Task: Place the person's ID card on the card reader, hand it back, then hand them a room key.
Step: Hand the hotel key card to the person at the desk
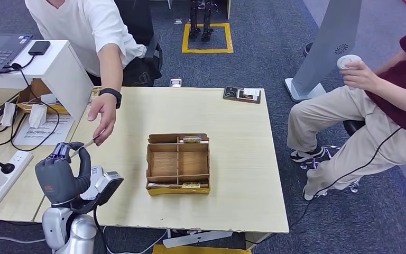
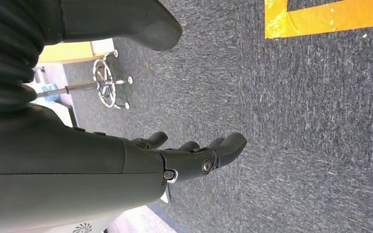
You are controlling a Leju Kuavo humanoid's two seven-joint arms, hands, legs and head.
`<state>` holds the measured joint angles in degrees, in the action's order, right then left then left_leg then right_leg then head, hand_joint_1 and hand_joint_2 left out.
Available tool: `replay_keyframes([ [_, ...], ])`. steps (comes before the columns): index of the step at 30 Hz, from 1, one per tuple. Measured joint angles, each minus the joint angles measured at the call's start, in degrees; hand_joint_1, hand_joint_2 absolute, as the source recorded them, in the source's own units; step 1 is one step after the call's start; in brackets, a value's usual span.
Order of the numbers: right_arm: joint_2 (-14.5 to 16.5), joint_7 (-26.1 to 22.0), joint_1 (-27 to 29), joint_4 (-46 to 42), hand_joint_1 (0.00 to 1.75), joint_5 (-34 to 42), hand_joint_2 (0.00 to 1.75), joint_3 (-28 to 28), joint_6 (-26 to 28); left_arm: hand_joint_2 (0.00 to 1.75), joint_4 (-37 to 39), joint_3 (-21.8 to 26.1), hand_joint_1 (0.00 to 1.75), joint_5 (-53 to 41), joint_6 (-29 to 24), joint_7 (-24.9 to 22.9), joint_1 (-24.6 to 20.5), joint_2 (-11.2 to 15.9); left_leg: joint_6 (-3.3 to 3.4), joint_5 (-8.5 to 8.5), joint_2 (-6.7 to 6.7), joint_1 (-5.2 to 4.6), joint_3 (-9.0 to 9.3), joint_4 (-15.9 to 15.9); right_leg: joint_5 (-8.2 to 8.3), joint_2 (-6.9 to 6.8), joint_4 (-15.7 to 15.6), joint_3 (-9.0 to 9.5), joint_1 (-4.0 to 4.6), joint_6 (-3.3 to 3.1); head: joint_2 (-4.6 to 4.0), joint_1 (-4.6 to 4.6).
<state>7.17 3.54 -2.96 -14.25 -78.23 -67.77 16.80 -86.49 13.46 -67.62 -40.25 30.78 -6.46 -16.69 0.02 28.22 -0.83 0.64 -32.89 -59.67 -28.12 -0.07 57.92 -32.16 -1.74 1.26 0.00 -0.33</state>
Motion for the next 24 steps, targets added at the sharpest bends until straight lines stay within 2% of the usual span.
replay_keyframes([
  [4, -0.01, 0.0, -0.2, 0.0, 0.0, -0.37, 1.75, 0.21, -0.02, 1.75, 1.39, -0.48, 1.75, -3.83, 0.03, -2.23, -3.41, -0.35, 0.01, -0.02, 0.0, 0.0, -0.01, -0.01, 0.06, 0.0, 0.0, 0.02, 0.0, 0.02, 0.01, 0.01],
  [10, -0.04, 0.0, -0.38, 0.0, 0.0, -0.39, 1.75, 0.49, -0.21, 1.75, 4.41, -1.97, 1.75, -4.47, 0.04, -3.41, -6.48, -0.85, 0.02, -0.02, 0.01, 0.0, -0.02, -0.04, 0.1, 0.04, 0.0, -0.01, 0.0, 0.02, 0.0, 0.01],
  [11, -0.04, 0.0, -0.4, 0.0, 0.0, -0.39, 1.75, 0.49, -0.19, 1.75, 4.87, -2.3, 1.49, -4.39, 0.04, -3.79, -6.8, -0.91, 0.02, -0.02, 0.02, 0.0, -0.02, -0.04, 0.1, 0.04, 0.0, -0.02, 0.0, 0.01, 0.0, 0.01],
  [14, -0.04, 0.02, -0.47, 0.0, 0.0, -0.39, 1.75, 0.49, -0.1, 1.75, 5.88, -3.52, 0.18, -3.77, 0.04, -4.87, -7.56, -1.03, 0.01, -0.01, 0.03, 0.0, -0.04, -0.04, 0.09, 0.07, 0.0, -0.05, 0.0, 0.01, 0.0, 0.01],
  [15, -0.04, 0.03, -0.5, 0.0, 0.0, -0.39, 1.75, 0.49, -0.07, 1.75, 6.04, -3.87, 0.0, -3.38, 0.04, -4.96, -7.71, -1.05, 0.01, 0.0, 0.04, 0.0, -0.05, -0.04, 0.09, 0.09, 0.0, -0.07, 0.0, 0.01, 0.0, 0.01],
  [24, -0.03, 0.09, -0.5, 0.03, 0.0, -0.38, 1.75, 0.49, 0.13, 1.75, 6.17, -5.87, 0.0, -0.09, 0.03, -4.18, -8.1, -1.1, 0.0, 0.0, 0.05, 0.0, -0.09, -0.03, 0.09, 0.12, 0.0, -0.09, 0.0, 0.01, 0.0, 0.0],
])
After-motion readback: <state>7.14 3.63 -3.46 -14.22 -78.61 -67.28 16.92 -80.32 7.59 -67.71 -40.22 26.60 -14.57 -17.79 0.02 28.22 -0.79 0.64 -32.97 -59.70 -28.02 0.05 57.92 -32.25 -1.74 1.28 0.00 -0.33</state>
